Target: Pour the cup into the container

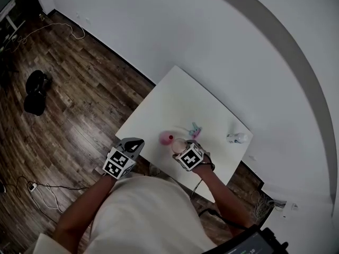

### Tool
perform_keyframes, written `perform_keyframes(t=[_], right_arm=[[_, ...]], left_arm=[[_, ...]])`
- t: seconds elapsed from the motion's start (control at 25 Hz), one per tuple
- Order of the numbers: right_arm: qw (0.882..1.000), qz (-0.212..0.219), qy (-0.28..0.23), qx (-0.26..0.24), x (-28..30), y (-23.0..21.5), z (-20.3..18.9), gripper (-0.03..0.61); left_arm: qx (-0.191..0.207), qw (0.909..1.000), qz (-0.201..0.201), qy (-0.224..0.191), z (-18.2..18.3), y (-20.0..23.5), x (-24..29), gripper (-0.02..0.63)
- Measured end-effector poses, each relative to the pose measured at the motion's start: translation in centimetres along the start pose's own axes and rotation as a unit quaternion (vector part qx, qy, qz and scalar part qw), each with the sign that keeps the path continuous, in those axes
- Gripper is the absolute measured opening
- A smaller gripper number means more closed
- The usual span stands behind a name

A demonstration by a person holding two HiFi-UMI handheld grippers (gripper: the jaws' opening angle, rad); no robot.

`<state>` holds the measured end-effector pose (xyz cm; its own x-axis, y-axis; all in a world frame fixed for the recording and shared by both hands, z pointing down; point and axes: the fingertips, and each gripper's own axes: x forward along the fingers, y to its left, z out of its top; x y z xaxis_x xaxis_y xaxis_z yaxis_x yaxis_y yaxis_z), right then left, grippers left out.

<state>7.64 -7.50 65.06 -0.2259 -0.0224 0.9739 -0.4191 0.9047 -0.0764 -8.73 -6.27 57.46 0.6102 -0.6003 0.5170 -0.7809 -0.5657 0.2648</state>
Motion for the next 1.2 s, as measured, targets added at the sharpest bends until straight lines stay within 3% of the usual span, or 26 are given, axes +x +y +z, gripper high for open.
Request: perform_keyframes(t=[1.2], right_arm=[[0.994, 0.036, 0.101, -0.021, 1.9, -1.3, -0.2, 0.365]], left_arm=[[-0.025, 0.9997, 0.003, -0.005, -1.4, 1.1, 0.3, 0.011]])
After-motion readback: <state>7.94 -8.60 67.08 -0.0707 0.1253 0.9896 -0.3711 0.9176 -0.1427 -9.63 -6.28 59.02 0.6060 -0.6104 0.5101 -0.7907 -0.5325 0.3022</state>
